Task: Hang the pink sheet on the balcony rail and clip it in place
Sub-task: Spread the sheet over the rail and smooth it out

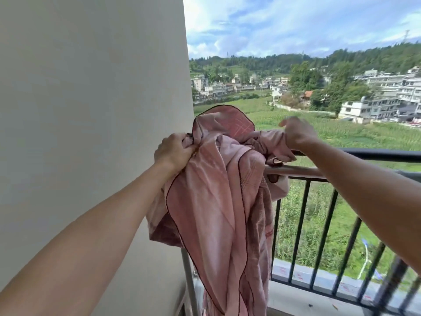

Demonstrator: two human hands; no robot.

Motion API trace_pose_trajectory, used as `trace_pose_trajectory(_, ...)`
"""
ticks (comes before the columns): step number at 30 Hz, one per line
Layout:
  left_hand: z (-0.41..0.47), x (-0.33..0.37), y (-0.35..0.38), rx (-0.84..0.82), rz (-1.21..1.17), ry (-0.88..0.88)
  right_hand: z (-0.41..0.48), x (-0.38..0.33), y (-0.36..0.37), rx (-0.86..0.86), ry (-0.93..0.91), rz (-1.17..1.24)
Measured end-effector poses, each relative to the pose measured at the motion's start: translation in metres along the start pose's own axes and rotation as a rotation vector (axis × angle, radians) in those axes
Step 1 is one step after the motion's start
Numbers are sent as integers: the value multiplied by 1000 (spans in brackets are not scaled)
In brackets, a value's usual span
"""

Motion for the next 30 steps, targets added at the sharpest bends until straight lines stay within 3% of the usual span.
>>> trace_pose_trajectory(2, 5, 11, -4, 71, -68, -27, -45, -20, -35, 295, -126, 122)
trace_pose_trajectory(3, 9, 19, -9, 103, -93, -35, -71, -37, -42, 318, -221, 174)
trace_pose_trajectory(6, 20, 59, -22, 170, -121, 30, -126, -78, -8, 131, -399, -23)
trace_pose_trajectory(7, 22, 74, -24, 169, -130, 61, -134, -79, 3, 157, -403, -105)
trace_pose_trajectory(10, 23, 108, -30, 172, -144, 173, -124, -64, -2, 271, -299, 61)
trace_pose_trajectory(16, 21, 119, -78, 344, 102, 370, -80, -18, -72, 396, -203, 376)
trace_pose_trajectory(19, 20, 133, -70, 347, 151, 481, -38, 21, -116, 509, -74, 413)
trace_pose_trajectory(21, 20, 131, -48, 318, 195, 490, -16, 46, -126, 494, 32, 335)
trace_pose_trajectory(23, 26, 112, -14, 210, 313, 384, -3, 79, -113, 403, 167, 160)
trace_pose_trajectory(25, 28, 86, 23, 6, 416, 224, 0, 109, -77, 205, 280, -9)
trace_pose_trajectory(28, 12, 60, 73, -377, 214, 105, -4, 128, -8, -250, 296, -213)
trace_pose_trajectory(30, 0, 55, 83, -494, 92, 113, -11, 124, 13, -446, 244, -293)
Point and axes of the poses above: each hand's wrist, its own z-axis towards the middle knuckle, its own y-axis out of the palm, x = y × z, the point moved 7 cm from there along z, towards the middle knuckle, and after that the axes turned 2 degrees about -y, right-handed, at the moved point
